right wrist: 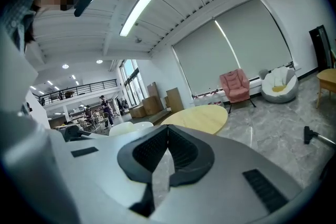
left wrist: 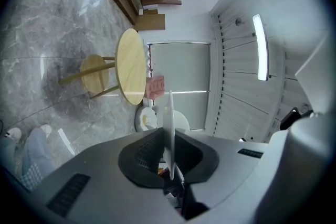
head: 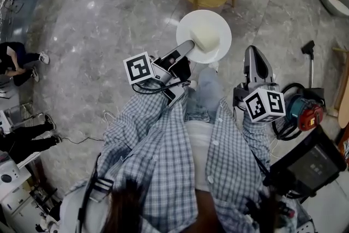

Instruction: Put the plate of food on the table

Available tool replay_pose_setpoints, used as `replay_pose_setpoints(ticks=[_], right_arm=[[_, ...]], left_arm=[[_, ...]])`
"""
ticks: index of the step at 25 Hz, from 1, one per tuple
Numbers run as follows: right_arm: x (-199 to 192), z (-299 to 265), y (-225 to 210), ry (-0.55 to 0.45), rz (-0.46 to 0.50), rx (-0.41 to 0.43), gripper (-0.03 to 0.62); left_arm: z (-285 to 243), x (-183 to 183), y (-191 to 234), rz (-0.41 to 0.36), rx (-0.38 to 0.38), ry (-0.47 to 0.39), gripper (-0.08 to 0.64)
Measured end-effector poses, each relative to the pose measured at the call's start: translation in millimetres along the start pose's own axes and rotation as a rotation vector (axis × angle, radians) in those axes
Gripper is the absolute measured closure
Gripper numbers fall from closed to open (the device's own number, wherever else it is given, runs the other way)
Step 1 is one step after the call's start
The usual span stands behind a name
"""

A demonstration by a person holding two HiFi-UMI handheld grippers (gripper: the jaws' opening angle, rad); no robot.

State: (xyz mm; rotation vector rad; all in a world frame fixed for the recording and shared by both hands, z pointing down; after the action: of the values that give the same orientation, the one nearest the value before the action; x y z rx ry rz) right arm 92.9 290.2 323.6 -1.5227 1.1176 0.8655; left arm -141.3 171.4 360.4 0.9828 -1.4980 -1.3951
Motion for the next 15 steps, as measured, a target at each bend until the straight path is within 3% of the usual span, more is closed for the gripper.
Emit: replay_pose_setpoints(ticks=[12, 15], right_arm=[[30.4, -68.7, -5.7, 0.070, 0.103, 0.051, 0.584], [26.8, -61.6, 1.1, 0.089, 0.101, 0.052, 0.584]], left_arm=[[-38.9, 43.6, -16.1, 0.019, 0.004, -0.026, 0.535], [-27.4, 37.6, -18.1, 0.018, 0.005, -0.035, 0.535]])
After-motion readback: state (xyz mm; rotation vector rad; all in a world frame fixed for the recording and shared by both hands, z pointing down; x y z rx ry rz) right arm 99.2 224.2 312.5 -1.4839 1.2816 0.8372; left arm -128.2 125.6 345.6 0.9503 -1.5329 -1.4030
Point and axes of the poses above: the fingertips, and each gripper's own axes: z backward along the fingers, y to its left, x out of its top, the point moved 8 cm from there along z, backward along the fingers, and after that the axes turned 5 degrees about z, right-handed, at the moved point
